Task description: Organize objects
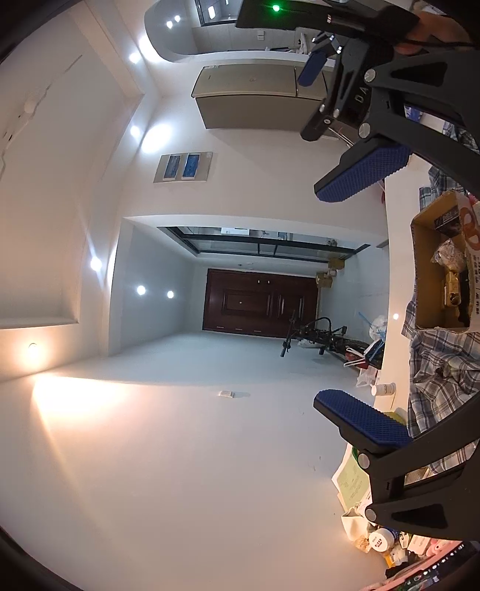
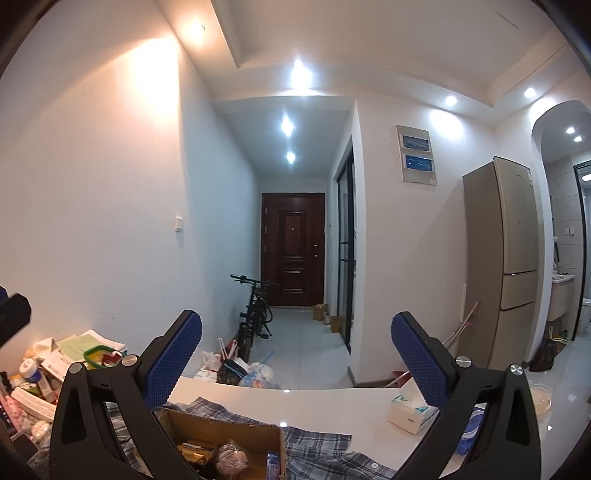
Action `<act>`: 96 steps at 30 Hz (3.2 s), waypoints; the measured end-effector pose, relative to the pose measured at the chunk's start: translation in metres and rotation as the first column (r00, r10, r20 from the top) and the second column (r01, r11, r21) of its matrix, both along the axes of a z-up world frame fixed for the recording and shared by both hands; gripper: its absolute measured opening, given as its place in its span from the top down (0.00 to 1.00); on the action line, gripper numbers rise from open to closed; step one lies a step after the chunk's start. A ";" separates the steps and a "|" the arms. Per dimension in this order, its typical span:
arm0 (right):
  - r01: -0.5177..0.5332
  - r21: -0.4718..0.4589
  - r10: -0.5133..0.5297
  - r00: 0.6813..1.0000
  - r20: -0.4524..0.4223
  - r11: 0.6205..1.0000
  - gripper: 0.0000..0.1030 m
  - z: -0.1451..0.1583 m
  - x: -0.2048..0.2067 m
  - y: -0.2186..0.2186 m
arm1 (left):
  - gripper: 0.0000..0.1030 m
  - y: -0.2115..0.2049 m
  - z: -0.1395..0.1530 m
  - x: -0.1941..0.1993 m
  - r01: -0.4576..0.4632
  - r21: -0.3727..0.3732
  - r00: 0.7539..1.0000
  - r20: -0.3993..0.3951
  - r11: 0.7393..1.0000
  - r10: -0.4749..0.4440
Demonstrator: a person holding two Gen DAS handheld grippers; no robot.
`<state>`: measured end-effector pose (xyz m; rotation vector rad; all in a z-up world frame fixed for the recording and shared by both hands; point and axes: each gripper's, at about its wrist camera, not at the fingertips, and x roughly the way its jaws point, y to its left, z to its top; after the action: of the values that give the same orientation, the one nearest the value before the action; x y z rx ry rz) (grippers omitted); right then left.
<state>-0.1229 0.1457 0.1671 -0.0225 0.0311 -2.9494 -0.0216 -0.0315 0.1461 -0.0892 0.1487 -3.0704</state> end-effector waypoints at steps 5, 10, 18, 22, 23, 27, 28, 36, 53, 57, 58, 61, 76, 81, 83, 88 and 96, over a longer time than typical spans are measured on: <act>-0.006 -0.008 0.006 1.000 -0.016 1.000 0.00 -0.003 0.020 0.010 | 0.00 -0.002 -0.010 0.020 -0.020 0.028 0.999 -0.027 0.999 0.021; 0.017 -0.016 -0.018 1.000 -0.016 1.000 0.00 -0.019 0.035 0.021 | 0.00 -0.002 -0.018 0.032 0.026 0.028 1.000 0.004 0.999 -0.026; -0.003 -0.003 0.003 0.999 0.035 1.000 0.00 -0.045 0.057 0.032 | 0.00 0.000 -0.047 0.040 0.058 0.062 0.994 0.089 0.996 -0.064; 0.052 0.054 -0.054 0.998 0.036 0.997 0.00 -0.061 0.062 0.040 | 0.00 0.004 -0.066 0.041 0.066 0.055 0.987 0.141 0.996 -0.074; 0.055 0.060 -0.058 0.997 0.046 0.997 0.00 -0.065 0.062 0.043 | 0.00 0.004 -0.070 0.042 0.068 0.060 0.986 0.149 0.996 -0.076; 0.022 0.030 -0.025 0.992 0.126 0.999 0.00 -0.079 0.061 0.060 | 0.00 0.004 -0.078 0.039 0.080 0.085 0.980 0.178 0.993 -0.094; 0.019 0.021 -0.021 0.990 0.141 1.000 0.00 -0.081 0.059 0.063 | 0.00 0.005 -0.081 0.039 0.080 0.091 0.978 0.187 0.993 -0.096; 0.034 0.009 -0.035 0.981 0.188 0.999 0.00 -0.108 0.072 0.080 | 0.00 0.005 -0.126 0.036 0.040 0.112 0.947 0.312 0.993 -0.073; 0.013 0.016 -0.017 0.960 0.281 1.000 0.00 -0.138 0.068 0.075 | 0.00 -0.012 -0.172 0.039 0.005 0.118 0.895 0.443 0.993 -0.057; -0.001 0.021 -0.006 0.953 0.303 1.000 0.00 -0.149 0.067 0.067 | 0.00 -0.010 -0.182 0.032 0.015 0.110 0.867 0.493 0.994 -0.068; -0.006 0.024 -0.002 0.949 0.314 1.000 0.00 -0.153 0.066 0.065 | 0.00 -0.010 -0.184 0.028 0.021 0.116 0.857 0.509 0.993 -0.077; -0.023 0.030 0.011 0.940 0.342 0.999 0.00 -0.159 0.060 0.060 | 0.00 -0.013 -0.185 0.013 0.031 0.129 0.832 0.547 0.991 -0.097; -0.042 0.088 0.009 0.939 0.344 0.995 0.00 -0.147 0.020 0.037 | 0.00 0.000 -0.187 -0.068 0.240 0.005 0.680 0.713 0.971 -0.172; -0.064 0.134 0.006 0.918 0.396 0.989 0.01 -0.154 0.012 0.027 | 0.00 -0.008 -0.210 -0.104 0.204 0.019 0.588 0.797 0.979 -0.139; -0.076 0.151 0.005 0.905 0.426 0.986 0.00 -0.161 0.008 0.022 | 0.00 -0.012 -0.215 -0.111 0.194 0.022 0.573 0.809 0.981 -0.132; -0.133 0.151 0.040 0.864 0.502 0.980 0.01 -0.177 -0.006 0.015 | 0.00 -0.019 -0.221 -0.120 0.183 0.033 0.561 0.817 0.982 -0.132; -0.121 0.119 0.037 0.838 0.545 0.985 0.01 -0.187 -0.013 0.021 | 0.06 -0.015 -0.227 -0.131 0.234 0.006 0.519 0.845 0.972 -0.130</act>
<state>-0.1359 0.1672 -0.0199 0.8106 0.1649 -2.7468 -0.1526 -0.0460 -0.0813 1.4842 -0.0815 -2.8894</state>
